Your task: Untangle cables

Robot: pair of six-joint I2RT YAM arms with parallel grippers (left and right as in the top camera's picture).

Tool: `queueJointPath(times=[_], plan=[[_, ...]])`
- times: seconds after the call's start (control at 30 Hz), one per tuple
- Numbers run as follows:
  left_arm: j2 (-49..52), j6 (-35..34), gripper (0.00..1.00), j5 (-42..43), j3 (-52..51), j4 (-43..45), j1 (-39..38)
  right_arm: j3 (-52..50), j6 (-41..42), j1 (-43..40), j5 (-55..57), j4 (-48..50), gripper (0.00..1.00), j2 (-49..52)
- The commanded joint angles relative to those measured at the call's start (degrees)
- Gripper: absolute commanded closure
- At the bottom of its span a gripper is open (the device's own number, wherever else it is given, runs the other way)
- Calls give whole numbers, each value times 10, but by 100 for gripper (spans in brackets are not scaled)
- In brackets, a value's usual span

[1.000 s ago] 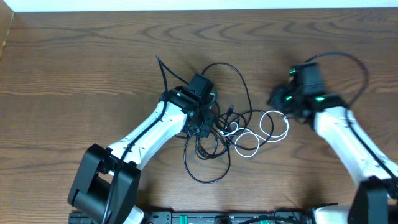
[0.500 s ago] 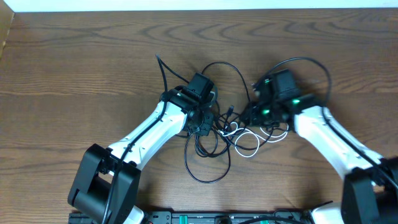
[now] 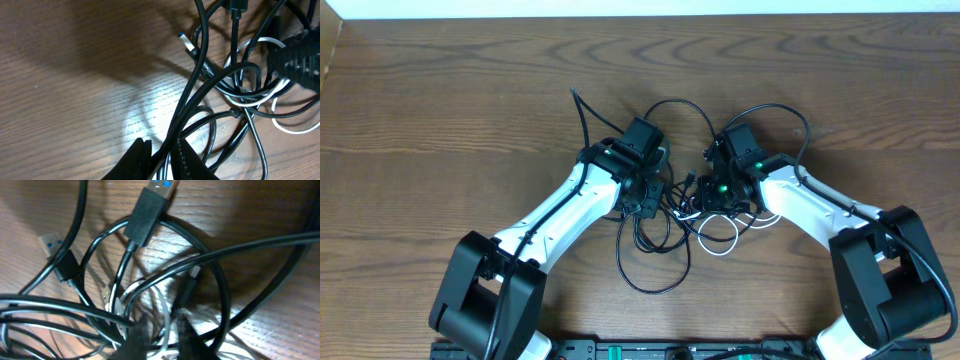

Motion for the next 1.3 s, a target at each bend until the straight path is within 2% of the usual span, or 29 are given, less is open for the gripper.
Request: queueJointPath(times=[0.0,0.27,0.4,0.47,0.63,0.77,0.93,1.03,1.07,1.27], plan=[[1,-1,81,-9,-4,-3,1,-4,9,4,3,0,99,4],[1,-1,81,-10,-4,-7,1,2,-1,-12,19,3,99,2],[1,-1,81,-10,-4,-14,1,50,-18,-78,51,-48,99,-10],[1,-1,92,-10,-4,-16,1,83,-34,-118,52,-76,99,-18],[1,-1,92,-12,-4,-17,1,164,-63,-208,51,-138,99,-34],[1,-1,92,-12,-4,-15,1,191,-82,-243,34,-172,99,-35],[1,-1,92,-12,-4,-11,1,182,-122,-227,-47,-221,99,-35],[1,-1,92,-12,-4,-10,1,167,-146,-194,-73,-238,82,-35],[1,-1,92,-12,-4,-11,1,160,-146,-181,-70,-240,81,-35],[1,-1,92,-12,-4,-11,1,97,-125,-106,-42,-180,81,-33]])
